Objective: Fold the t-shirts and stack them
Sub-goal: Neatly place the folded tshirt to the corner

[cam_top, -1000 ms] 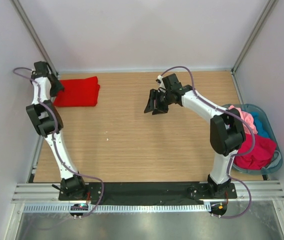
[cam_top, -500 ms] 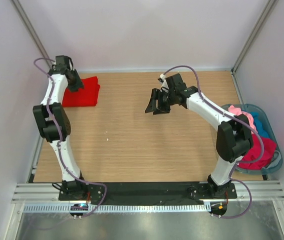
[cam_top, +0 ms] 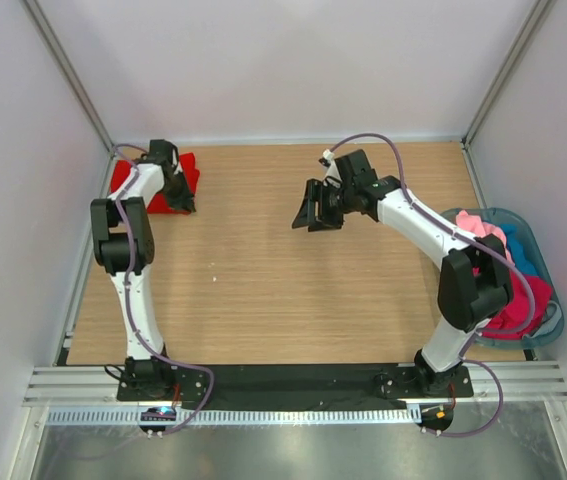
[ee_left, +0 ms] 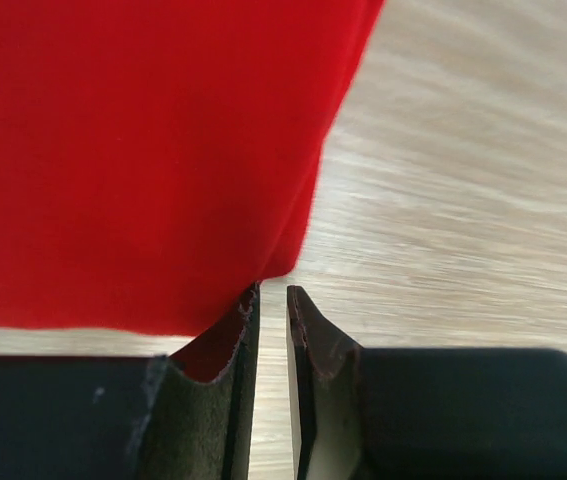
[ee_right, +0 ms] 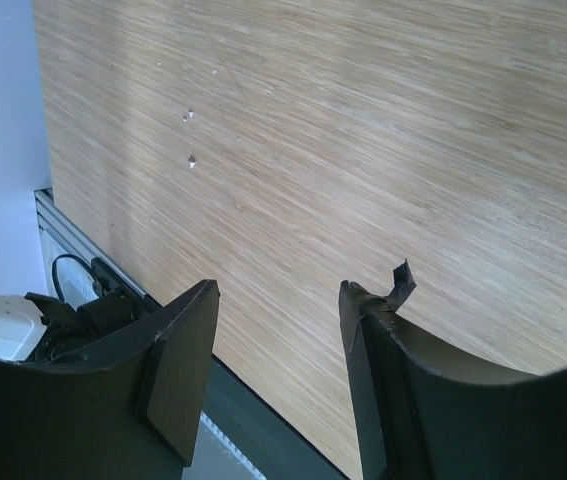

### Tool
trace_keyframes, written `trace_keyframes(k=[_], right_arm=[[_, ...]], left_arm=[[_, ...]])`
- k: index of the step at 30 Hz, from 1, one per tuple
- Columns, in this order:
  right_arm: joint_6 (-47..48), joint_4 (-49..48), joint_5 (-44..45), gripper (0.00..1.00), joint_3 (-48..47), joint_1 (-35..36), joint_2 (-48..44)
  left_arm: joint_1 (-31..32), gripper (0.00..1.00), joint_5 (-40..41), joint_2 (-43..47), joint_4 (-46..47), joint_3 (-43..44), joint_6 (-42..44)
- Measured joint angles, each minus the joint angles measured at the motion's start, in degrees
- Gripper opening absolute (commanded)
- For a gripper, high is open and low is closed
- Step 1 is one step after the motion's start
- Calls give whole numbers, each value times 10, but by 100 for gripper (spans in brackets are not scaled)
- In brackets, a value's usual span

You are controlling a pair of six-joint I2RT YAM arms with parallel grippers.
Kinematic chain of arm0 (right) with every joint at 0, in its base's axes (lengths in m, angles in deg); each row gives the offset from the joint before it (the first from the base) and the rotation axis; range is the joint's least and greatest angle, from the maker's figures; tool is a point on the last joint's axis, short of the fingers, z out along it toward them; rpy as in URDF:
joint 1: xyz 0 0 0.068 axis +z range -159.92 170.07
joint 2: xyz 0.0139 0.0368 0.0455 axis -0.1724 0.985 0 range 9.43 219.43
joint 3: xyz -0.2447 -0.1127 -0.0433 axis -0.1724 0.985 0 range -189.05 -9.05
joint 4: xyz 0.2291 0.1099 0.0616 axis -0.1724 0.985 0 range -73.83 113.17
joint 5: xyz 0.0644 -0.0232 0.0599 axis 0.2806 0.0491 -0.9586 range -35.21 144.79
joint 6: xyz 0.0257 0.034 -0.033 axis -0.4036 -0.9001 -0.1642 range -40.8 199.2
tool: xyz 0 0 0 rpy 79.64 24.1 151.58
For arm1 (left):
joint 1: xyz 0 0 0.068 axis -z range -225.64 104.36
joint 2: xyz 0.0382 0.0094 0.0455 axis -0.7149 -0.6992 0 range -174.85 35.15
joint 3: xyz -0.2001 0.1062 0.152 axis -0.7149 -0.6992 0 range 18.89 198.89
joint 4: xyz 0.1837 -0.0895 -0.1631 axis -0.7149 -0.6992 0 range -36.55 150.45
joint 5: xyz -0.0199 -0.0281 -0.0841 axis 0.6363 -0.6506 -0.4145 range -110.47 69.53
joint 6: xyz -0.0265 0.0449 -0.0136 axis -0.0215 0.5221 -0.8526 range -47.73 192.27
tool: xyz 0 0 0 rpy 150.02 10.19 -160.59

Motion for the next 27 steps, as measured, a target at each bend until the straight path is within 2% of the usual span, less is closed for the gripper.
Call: trace_keyframes(k=[6, 10, 13, 14, 15, 18, 22, 25, 26, 27], right_arm=[[0, 1, 2, 59, -1, -8, -11], [0, 12, 5, 60, -14, -10, -12], [0, 25, 13, 68, -22, -11, -20], [-1, 31, 20, 73, -22, -11, -27], [-3, 37, 28, 84, -22, -11, -35], [-19, 52, 60, 99, -16, -11, -77], [-52, 67, 101, 100, 30, -11, -171], [-79, 90, 130, 100, 65, -11, -239], [-85, 98, 139, 100, 71, -11, -252], [-91, 110, 155, 100, 76, -11, -268]], left_arm=[[1, 22, -13, -5, 3, -9, -2], [10, 25, -17, -4, -26, 28, -2], [28, 27, -19, 20, -35, 43, -3], [40, 27, -20, 37, -38, 39, -5], [54, 28, -23, 60, -39, 28, -6], [104, 31, -48, 152, -31, -23, -24], [166, 35, -105, 300, -8, -136, -68], [202, 43, -132, 392, -2, -205, -103], [216, 53, -137, 415, -2, -221, -114], [231, 57, -138, 433, 0, -235, -125]])
